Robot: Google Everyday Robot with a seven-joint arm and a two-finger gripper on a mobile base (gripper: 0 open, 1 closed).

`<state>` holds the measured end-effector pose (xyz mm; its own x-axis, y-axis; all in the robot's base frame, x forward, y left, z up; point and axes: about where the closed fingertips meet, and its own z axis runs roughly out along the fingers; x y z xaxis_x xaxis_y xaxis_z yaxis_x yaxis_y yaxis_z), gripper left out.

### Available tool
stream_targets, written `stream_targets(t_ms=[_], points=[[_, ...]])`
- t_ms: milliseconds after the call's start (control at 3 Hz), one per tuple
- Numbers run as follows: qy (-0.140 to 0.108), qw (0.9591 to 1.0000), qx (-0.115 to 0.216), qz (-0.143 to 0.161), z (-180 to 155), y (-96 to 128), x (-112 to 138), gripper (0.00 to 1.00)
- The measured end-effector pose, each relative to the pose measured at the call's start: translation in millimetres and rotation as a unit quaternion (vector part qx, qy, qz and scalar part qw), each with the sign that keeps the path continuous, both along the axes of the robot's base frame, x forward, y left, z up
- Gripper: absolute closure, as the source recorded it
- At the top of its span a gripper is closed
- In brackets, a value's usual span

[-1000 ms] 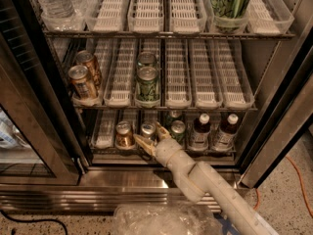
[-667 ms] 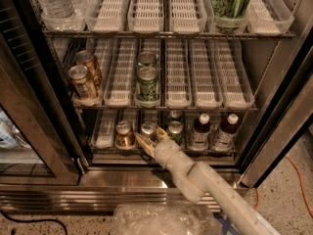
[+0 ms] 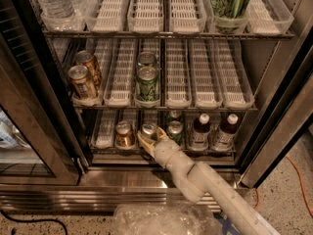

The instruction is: Pick redbull can from bottom shelf of fridge

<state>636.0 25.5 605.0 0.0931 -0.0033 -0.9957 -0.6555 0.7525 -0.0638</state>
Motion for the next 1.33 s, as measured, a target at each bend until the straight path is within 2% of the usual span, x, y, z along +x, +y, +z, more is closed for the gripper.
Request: stream_targets(t_ms=[333,667,1000,1333], points=[[-0.006,1.0000,-0.006,0.003,12,0,-4,1.00],[-0.007,0.9995,-0.022,0.021,32,-2,-13,1.00],[-0.013,0.9977,-0.050,0.044,59,-7,-28,1.00],[-0.009,0.9943,-0.072,0.078,80,-10,-45,1.00]])
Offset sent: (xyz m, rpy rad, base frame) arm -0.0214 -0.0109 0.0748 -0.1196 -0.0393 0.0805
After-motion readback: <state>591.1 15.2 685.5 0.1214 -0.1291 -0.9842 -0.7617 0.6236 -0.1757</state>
